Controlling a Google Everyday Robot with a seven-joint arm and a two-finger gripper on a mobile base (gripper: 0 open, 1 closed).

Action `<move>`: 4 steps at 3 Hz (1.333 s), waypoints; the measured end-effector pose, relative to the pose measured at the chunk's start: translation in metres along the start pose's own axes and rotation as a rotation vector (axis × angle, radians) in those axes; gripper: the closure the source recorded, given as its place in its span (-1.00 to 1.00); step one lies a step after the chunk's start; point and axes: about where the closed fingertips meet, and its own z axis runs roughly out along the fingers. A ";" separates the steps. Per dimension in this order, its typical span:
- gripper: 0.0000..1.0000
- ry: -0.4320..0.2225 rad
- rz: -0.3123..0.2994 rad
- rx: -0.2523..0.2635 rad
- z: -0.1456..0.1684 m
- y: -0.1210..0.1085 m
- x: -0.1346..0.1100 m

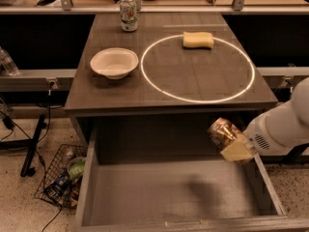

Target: Pick orange can from top drawer and place on counter

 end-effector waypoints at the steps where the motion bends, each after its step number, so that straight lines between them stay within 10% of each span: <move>1: 1.00 -0.104 -0.110 0.022 -0.074 -0.009 -0.024; 4: 1.00 -0.231 -0.120 -0.044 -0.059 -0.004 -0.076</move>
Offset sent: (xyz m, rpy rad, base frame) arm -0.0027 -0.0114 0.0603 0.0107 -0.0901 0.0589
